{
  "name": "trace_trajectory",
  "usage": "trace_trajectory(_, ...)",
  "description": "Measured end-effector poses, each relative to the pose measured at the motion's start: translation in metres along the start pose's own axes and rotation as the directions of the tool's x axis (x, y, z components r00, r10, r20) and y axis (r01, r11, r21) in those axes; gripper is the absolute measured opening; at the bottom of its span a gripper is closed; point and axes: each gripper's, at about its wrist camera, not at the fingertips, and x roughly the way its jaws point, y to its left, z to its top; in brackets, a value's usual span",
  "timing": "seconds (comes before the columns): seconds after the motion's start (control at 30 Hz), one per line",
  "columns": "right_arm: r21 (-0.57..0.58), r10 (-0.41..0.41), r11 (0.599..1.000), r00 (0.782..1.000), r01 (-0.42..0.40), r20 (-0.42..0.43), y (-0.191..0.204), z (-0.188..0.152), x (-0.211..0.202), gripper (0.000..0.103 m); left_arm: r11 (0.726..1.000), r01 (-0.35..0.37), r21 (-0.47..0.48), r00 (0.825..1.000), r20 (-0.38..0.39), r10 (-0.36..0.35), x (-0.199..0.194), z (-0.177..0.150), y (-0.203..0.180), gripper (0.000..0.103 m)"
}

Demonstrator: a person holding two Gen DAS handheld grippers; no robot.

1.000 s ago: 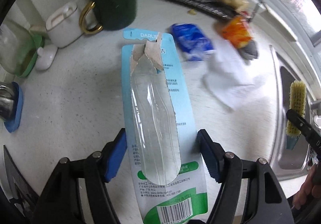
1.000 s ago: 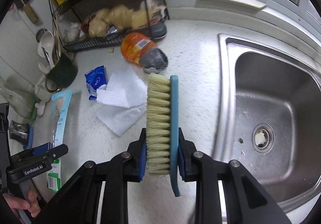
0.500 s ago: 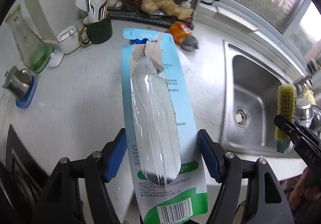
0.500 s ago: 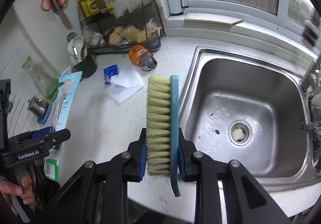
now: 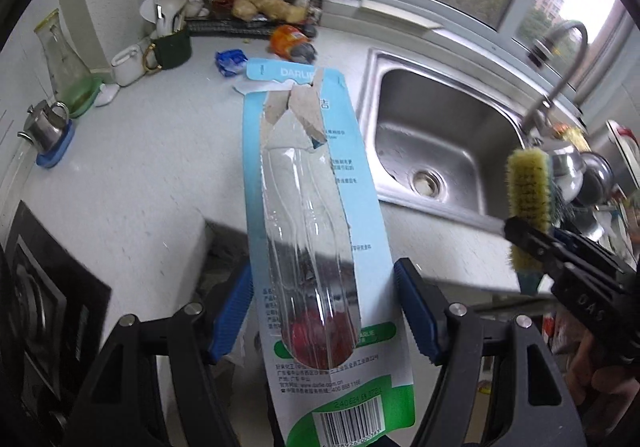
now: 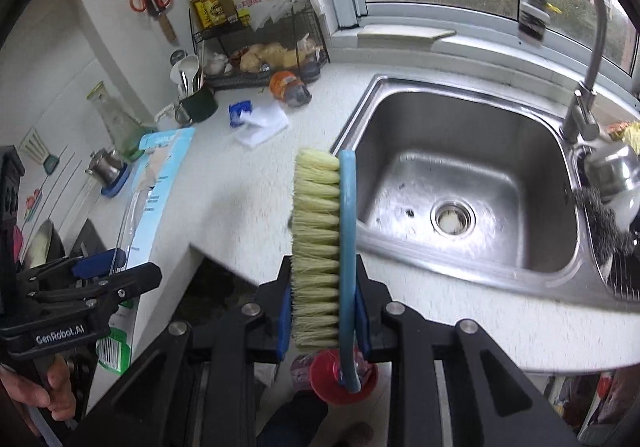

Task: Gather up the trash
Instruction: 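Carry the packaged bottle and brush down over the red bucket with both tools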

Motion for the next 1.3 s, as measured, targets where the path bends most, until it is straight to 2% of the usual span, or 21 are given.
trace_trajectory(0.07, -0.003, -0.014, 1.0, 1.0, 0.014, -0.014, 0.001, -0.011, 0.0, 0.024, 1.0, 0.028, 0.013, 1.0, -0.009, -0.028, 0.002, -0.013, -0.009, 0.068)
trace_trajectory(0.2, -0.023, -0.032, 0.999, 0.998, 0.031, -0.05, 0.003, -0.039, 0.008, 0.024, 0.998, 0.039, 0.039, 0.999, -0.039, -0.038, 0.018, -0.043, -0.022, 0.068)
trace_trajectory(0.43, 0.001, -0.042, 0.999, 0.981, 0.043, -0.191, 0.003, -0.093, 0.052, 0.023, 0.997, 0.059, 0.046, 0.984, -0.171, -0.05, 0.066, -0.103, -0.015, 0.068)
trace_trajectory(0.67, 0.029, -0.033, 0.999, 0.945, 0.044, -0.325, 0.013, -0.144, 0.114, 0.024, 0.997, 0.066, 0.04, 0.941, -0.336, -0.049, 0.123, -0.166, 0.01, 0.068)
trace_trajectory(0.93, 0.07, -0.025, 0.996, 0.902, 0.062, -0.432, 0.005, -0.198, 0.211, 0.023, 0.998, 0.055, 0.028, 0.903, -0.427, -0.037, 0.204, -0.213, 0.026, 0.068)
trace_trajectory(1.3, 0.051, -0.028, 0.997, 0.848, 0.065, -0.53, -0.028, -0.266, 0.369, 0.023, 0.999, 0.051, -0.013, 0.843, -0.535, -0.05, 0.343, -0.272, 0.04, 0.067)
